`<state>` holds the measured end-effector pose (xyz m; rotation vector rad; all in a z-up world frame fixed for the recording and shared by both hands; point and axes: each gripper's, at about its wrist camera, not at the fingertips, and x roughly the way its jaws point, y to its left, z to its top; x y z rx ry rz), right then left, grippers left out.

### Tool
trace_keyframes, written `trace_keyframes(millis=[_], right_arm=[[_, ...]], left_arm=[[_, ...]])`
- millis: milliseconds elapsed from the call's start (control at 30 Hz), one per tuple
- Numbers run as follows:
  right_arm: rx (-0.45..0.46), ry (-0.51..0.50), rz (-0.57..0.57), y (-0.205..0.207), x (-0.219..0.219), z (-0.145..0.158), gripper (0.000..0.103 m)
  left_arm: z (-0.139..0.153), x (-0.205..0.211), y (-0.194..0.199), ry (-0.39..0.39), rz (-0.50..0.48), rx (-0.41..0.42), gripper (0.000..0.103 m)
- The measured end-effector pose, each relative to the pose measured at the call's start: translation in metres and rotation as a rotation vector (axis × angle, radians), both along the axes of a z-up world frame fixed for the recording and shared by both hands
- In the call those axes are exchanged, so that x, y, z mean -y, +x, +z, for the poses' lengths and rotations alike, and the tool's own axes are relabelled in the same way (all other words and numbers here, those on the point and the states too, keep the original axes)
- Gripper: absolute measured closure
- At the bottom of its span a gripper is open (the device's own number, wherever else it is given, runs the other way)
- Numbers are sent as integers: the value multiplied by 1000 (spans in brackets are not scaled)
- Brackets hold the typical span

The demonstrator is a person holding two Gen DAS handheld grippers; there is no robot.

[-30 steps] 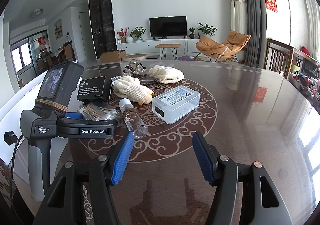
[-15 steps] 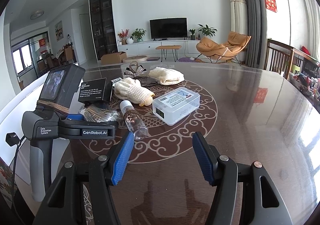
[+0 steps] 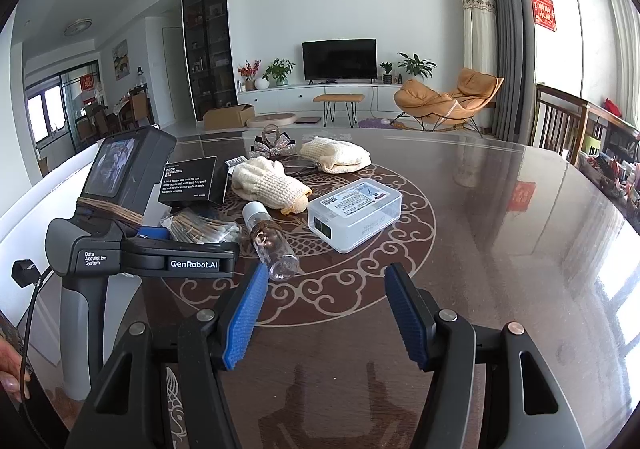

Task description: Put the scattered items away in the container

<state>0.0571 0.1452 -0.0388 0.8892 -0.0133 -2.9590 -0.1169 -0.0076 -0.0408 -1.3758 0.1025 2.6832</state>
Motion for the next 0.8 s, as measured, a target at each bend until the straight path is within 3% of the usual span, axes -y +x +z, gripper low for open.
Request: trace_keyframes(millis=[300,800], right_arm=[[-2,14,-7,1,1,1,41],[-23,-77,-34,5,-16,3,41]], left_arm=[[0,0,0,0,0,0,0],[0,0,0,2,0,1,0]])
